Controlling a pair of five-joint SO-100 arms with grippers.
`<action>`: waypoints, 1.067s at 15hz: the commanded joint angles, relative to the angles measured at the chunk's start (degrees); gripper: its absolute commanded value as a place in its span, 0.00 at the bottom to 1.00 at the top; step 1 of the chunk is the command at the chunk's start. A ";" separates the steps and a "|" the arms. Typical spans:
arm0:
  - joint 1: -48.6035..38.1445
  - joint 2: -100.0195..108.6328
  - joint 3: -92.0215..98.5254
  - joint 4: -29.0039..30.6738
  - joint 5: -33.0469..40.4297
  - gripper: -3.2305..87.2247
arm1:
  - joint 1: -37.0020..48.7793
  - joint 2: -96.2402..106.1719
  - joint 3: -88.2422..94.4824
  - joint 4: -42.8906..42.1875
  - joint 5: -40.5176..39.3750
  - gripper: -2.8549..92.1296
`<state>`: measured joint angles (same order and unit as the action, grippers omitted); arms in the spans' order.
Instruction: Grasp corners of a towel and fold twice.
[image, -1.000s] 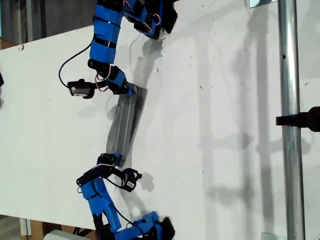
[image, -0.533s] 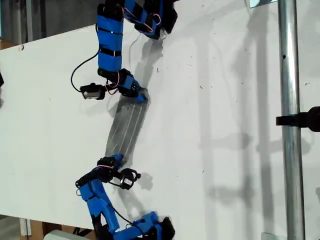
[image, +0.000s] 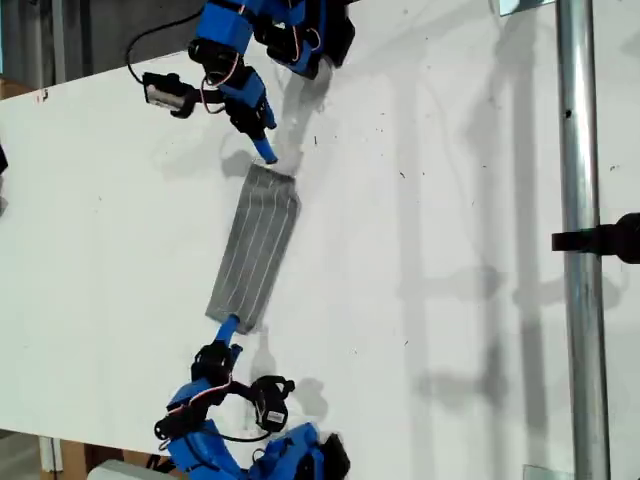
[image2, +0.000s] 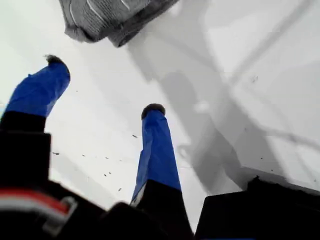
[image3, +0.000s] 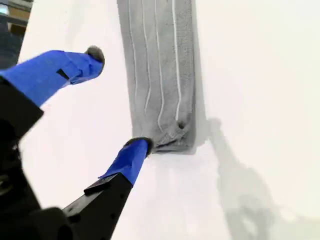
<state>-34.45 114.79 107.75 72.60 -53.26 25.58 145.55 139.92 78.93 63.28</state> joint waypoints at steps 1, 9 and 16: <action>7.73 22.76 22.41 -14.85 -0.26 0.17 | -5.01 15.73 7.65 2.81 7.21 0.35; 16.61 84.64 64.34 -5.36 -2.99 0.00 | -11.51 11.95 19.60 -16.44 19.16 0.56; 15.56 84.64 67.94 -4.39 -4.75 0.00 | -1.49 -40.78 -2.81 -41.84 16.88 0.56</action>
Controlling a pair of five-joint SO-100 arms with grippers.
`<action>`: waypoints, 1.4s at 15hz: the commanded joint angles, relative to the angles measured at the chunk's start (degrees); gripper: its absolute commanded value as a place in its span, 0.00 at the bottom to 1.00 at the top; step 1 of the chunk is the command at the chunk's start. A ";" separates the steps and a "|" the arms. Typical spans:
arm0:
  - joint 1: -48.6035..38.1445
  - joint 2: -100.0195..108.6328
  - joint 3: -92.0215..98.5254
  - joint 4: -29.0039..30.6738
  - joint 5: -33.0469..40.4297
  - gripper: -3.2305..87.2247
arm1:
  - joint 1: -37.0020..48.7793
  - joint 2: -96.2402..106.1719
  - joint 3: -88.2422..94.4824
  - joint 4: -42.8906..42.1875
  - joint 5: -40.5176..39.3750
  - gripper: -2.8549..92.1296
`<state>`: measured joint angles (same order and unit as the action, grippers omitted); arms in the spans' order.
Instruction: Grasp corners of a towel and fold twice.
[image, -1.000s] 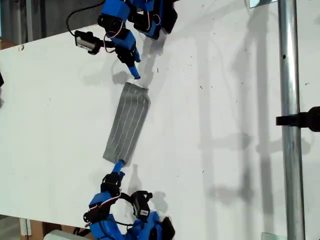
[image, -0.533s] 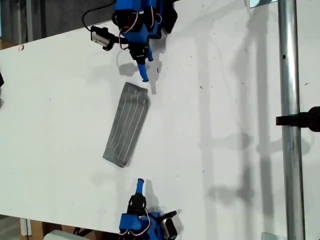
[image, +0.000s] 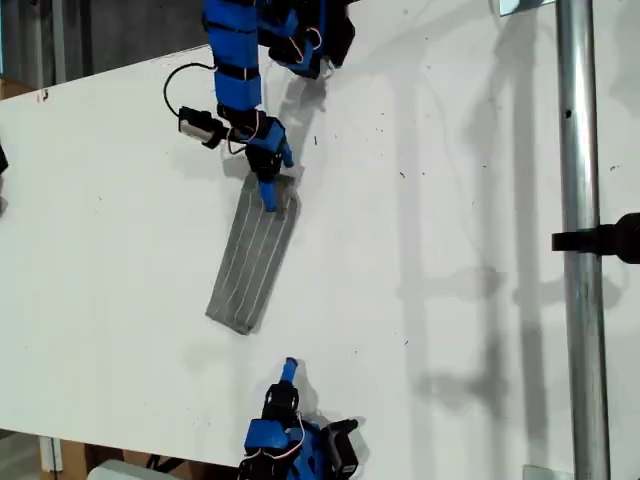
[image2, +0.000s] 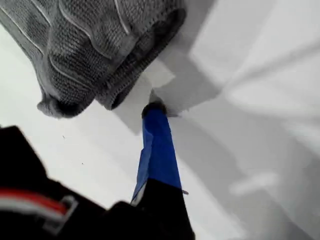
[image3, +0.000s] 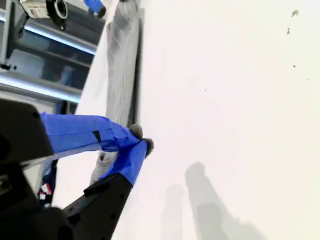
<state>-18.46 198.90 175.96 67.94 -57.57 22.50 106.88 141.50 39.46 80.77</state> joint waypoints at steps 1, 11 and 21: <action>-0.70 0.53 -0.26 0.44 -0.44 0.00 | 2.81 -3.96 -5.80 -3.16 -0.62 0.55; -1.32 0.53 -0.18 1.23 0.00 0.00 | 4.83 -23.38 -31.38 11.95 -15.91 0.03; -1.23 0.53 -0.09 0.97 0.09 0.00 | -12.83 -0.35 -34.72 39.20 -20.13 0.03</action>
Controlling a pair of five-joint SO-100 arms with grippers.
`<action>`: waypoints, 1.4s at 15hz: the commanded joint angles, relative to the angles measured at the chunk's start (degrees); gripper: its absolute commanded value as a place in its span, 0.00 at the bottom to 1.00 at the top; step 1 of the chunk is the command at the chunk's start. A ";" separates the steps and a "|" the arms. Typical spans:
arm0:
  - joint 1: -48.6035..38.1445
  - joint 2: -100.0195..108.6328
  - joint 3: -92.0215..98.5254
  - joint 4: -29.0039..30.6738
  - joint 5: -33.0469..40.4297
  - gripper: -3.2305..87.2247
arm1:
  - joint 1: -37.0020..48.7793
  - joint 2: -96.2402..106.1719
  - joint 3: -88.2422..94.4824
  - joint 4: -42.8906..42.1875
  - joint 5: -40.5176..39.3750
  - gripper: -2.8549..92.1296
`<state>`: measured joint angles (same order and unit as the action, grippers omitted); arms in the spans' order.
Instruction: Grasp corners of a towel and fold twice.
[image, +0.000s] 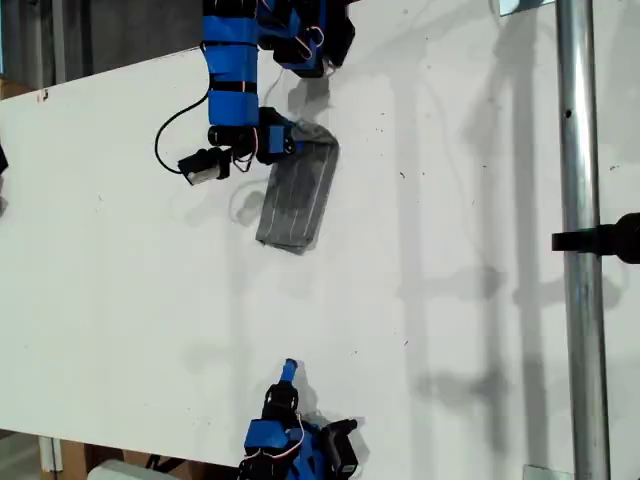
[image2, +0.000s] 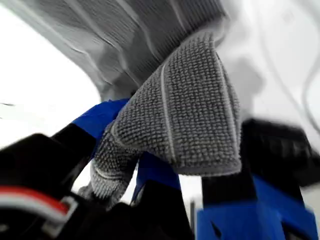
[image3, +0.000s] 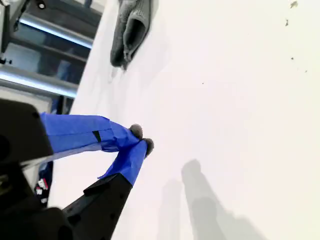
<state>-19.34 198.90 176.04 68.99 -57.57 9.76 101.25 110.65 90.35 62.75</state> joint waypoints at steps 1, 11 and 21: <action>-0.09 0.53 -0.18 0.09 -0.18 0.00 | 1.14 5.62 -5.27 -17.58 -3.52 0.03; -0.18 0.53 -0.18 -0.09 -0.09 0.00 | 5.71 5.27 7.47 -68.91 -6.42 0.36; 0.35 0.53 1.23 -2.20 -8.96 0.01 | 7.56 48.78 34.63 -33.22 5.36 0.03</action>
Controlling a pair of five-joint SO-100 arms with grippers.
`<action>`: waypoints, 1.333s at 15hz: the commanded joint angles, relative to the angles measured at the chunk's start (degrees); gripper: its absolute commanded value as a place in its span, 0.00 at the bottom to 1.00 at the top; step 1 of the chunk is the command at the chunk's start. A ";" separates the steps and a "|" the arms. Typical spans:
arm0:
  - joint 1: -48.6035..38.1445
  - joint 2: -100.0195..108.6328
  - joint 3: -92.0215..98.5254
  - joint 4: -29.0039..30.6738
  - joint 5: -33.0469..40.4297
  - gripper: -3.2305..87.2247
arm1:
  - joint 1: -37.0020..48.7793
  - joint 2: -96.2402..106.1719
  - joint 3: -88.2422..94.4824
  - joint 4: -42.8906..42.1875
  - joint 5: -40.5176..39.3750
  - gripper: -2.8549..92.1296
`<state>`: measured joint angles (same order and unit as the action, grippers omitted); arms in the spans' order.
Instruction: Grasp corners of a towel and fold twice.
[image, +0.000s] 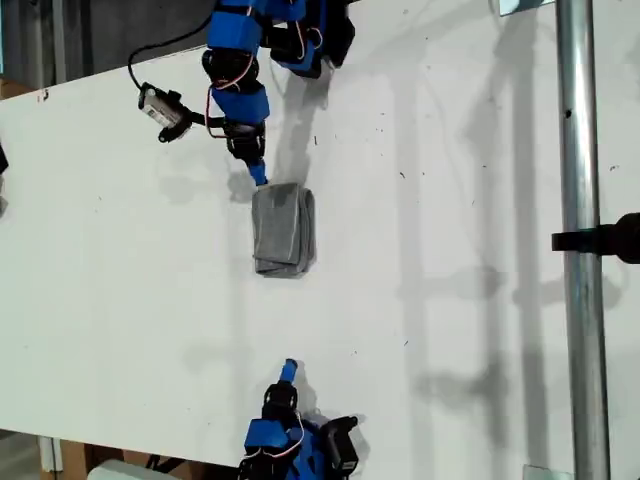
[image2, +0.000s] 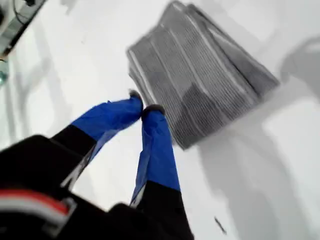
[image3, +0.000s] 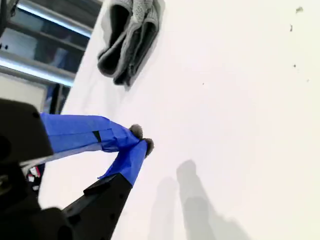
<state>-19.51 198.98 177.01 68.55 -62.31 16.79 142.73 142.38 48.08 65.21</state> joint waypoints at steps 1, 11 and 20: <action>1.76 0.44 0.88 -3.78 -4.75 0.01 | 0.00 16.17 7.38 17.49 5.36 0.03; 5.98 0.18 1.76 5.54 -1.32 0.01 | -4.22 45.44 23.12 37.35 21.62 0.10; 5.89 0.26 1.76 5.45 7.38 0.01 | -0.88 45.44 23.03 37.44 20.83 0.10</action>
<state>-13.45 198.90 178.51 74.00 -55.37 15.73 188.09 165.85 84.90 86.48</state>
